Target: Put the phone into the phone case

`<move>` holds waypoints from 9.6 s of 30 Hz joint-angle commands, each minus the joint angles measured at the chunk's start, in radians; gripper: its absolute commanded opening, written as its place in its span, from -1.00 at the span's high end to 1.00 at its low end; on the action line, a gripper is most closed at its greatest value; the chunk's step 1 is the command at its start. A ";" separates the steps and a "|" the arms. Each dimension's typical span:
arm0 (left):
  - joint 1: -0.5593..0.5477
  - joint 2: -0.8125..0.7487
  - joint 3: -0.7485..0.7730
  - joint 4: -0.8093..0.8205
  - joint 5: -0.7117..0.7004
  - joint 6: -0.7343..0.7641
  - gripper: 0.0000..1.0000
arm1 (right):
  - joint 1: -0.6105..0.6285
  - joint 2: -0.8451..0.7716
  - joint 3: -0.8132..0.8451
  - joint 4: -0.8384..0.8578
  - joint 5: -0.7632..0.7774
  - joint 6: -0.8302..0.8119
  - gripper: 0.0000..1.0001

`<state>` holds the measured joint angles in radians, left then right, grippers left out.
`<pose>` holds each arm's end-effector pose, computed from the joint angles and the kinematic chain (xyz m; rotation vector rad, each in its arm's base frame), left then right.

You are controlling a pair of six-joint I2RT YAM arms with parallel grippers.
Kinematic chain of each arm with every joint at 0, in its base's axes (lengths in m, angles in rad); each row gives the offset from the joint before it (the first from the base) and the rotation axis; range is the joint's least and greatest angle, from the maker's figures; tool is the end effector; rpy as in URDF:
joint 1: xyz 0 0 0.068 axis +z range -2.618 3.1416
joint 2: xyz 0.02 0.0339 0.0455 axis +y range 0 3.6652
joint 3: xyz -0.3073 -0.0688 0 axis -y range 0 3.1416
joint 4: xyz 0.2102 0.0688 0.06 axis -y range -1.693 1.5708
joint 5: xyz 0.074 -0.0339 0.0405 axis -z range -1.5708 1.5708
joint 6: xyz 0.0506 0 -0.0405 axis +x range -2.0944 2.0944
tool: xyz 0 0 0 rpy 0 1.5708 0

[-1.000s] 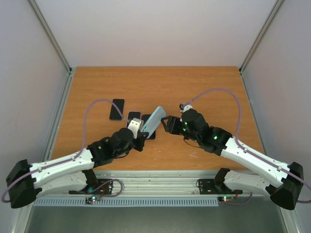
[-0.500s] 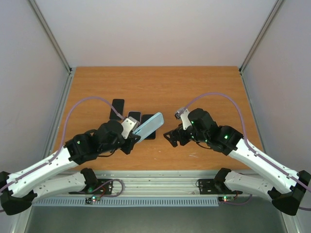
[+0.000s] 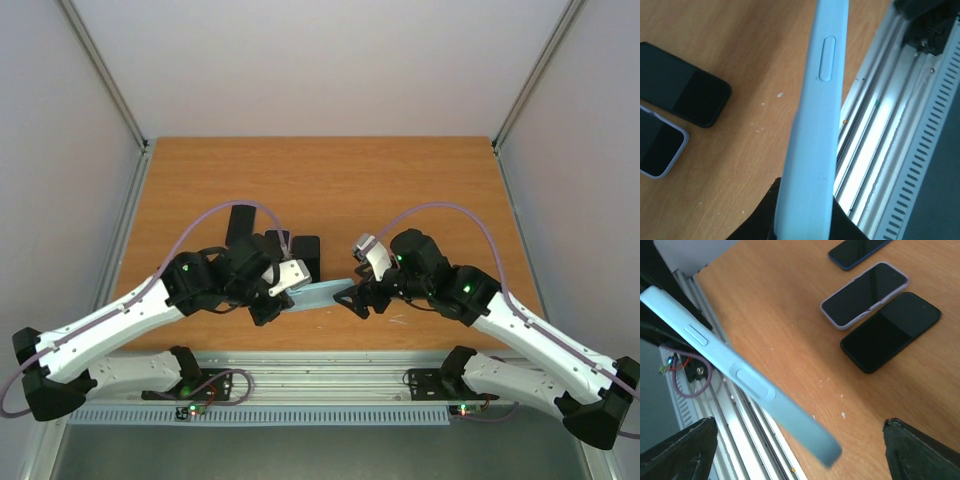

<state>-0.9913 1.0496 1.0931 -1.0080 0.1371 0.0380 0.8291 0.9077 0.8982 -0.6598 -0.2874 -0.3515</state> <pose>0.0737 -0.1252 0.3471 1.3352 2.2471 -0.5344 0.0824 0.1112 0.3377 -1.3930 1.7941 0.5779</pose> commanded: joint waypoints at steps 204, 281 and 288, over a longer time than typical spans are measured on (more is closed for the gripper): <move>0.102 0.132 -0.068 0.531 -0.313 0.645 -0.11 | -0.276 0.073 0.176 -0.290 -0.155 0.238 -0.97; -0.092 0.193 0.085 0.331 -0.511 -0.199 -0.99 | -0.183 0.225 -0.117 0.162 0.192 0.418 0.97; 0.049 0.185 -0.068 0.500 -0.295 -0.459 -0.99 | -0.183 0.297 -0.142 0.265 0.186 0.453 0.98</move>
<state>-0.9955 1.2446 1.0958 -0.6388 -0.3065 -0.1814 0.6487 1.1763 0.7616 -0.5343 -0.1165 0.0578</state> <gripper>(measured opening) 0.995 0.086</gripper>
